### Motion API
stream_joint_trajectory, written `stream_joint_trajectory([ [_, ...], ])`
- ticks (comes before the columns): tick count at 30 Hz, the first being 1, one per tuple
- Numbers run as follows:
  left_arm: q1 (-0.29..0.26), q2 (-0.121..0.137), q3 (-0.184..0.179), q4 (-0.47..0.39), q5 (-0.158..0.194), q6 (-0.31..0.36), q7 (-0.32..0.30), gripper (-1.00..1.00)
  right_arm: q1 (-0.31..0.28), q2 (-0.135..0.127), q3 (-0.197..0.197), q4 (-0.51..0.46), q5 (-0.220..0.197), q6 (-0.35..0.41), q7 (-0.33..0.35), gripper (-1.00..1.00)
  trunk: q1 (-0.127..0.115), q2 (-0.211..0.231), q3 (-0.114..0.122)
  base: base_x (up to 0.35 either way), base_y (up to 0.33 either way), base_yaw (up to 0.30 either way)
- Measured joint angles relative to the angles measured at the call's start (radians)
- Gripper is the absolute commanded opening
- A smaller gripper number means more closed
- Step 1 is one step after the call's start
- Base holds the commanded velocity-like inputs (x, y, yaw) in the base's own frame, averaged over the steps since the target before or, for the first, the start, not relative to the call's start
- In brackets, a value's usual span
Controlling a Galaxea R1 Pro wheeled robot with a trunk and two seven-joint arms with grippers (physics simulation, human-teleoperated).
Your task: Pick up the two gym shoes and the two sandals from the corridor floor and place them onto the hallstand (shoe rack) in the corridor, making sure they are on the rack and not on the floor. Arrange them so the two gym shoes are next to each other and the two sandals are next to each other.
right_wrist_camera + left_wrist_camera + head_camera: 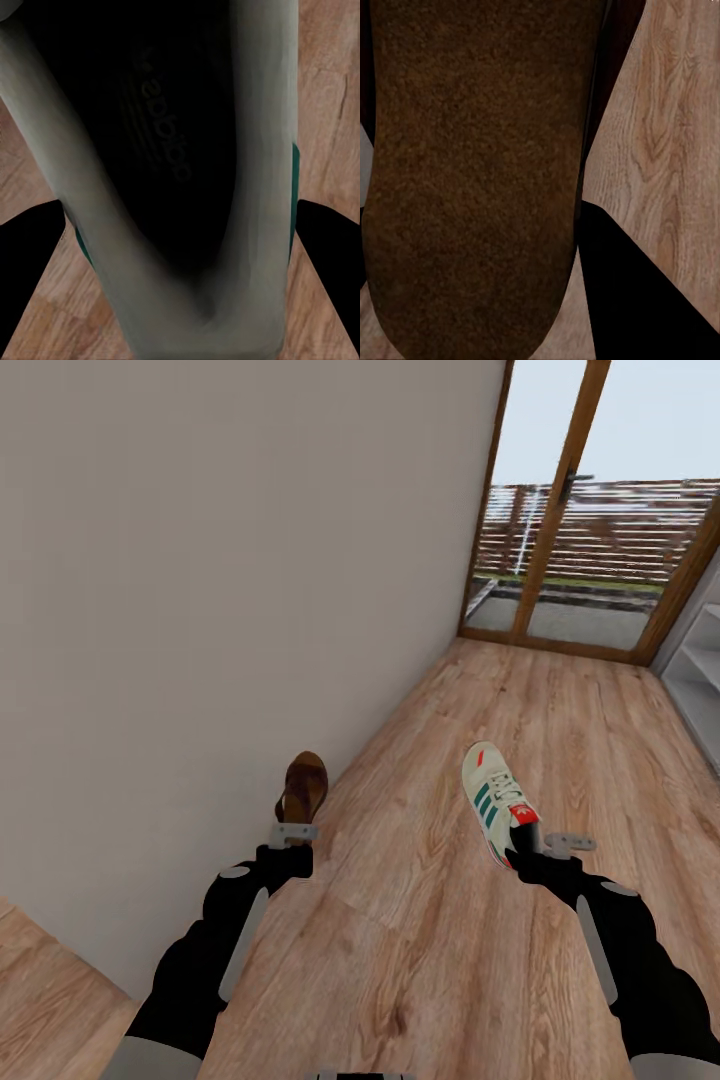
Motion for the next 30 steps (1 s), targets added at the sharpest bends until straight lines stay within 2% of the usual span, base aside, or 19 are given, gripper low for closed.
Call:
stream_joint_trajectory([
  [11, 0.0, 0.0, 0.0, 0.0, 0.0, 0.0, 0.0, -1.0, 0.0, 0.0, 0.0, 0.0, 0.0, 0.0, 0.0, -1.0, 0.0, 0.0, 0.01, 0.312, 0.173, -0.19],
  [30, 0.0, 0.0, 0.0, 0.0, 0.0, 0.0, 0.0, -1.0, 0.0, 0.0, 0.0, 0.0, 0.0, 0.0, 0.0, -1.0, 0.0, 0.0, 0.033, 0.343, 0.008, -0.223],
])
